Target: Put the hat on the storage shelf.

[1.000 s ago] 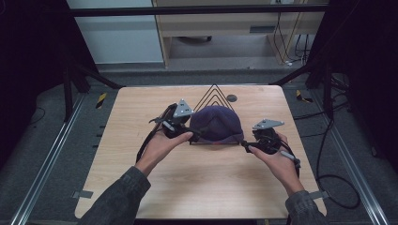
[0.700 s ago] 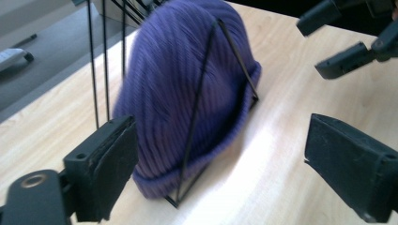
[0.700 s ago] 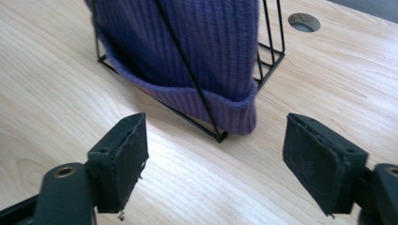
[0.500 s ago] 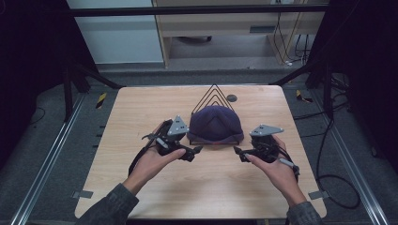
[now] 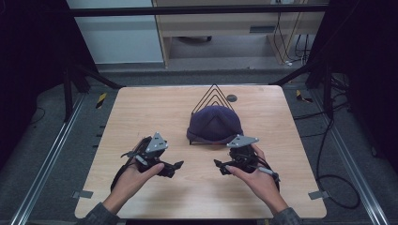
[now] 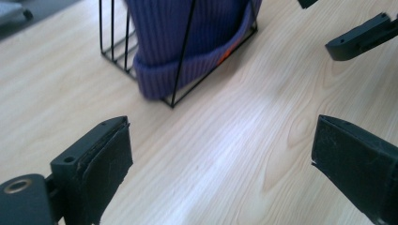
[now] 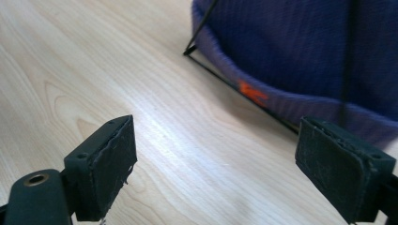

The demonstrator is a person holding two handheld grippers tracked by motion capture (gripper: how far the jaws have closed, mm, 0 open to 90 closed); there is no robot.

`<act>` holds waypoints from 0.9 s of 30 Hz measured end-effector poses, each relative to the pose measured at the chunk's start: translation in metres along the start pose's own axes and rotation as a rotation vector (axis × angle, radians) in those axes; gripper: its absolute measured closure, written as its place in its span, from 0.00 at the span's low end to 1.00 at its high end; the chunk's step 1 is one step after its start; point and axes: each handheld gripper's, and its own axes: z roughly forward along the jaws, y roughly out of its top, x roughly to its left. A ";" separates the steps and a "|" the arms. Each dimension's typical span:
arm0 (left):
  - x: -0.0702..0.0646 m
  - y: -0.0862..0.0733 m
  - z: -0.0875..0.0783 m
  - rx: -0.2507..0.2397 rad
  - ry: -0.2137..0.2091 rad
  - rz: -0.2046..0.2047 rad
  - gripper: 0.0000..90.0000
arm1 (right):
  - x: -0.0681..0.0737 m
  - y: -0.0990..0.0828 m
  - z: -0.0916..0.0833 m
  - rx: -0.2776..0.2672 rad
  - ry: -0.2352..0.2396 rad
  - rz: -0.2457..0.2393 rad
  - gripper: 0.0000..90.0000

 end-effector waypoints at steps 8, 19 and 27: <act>0.018 -0.039 -0.002 0.050 0.047 -0.078 0.06 | 0.013 -0.008 0.026 0.043 0.015 -0.003 0.15; 0.054 -0.093 0.000 0.106 0.153 -0.192 0.07 | 0.032 -0.010 0.063 0.084 0.041 0.023 0.15; 0.064 -0.114 0.008 0.117 0.177 -0.223 0.07 | 0.038 -0.012 0.082 0.116 -0.006 0.037 0.17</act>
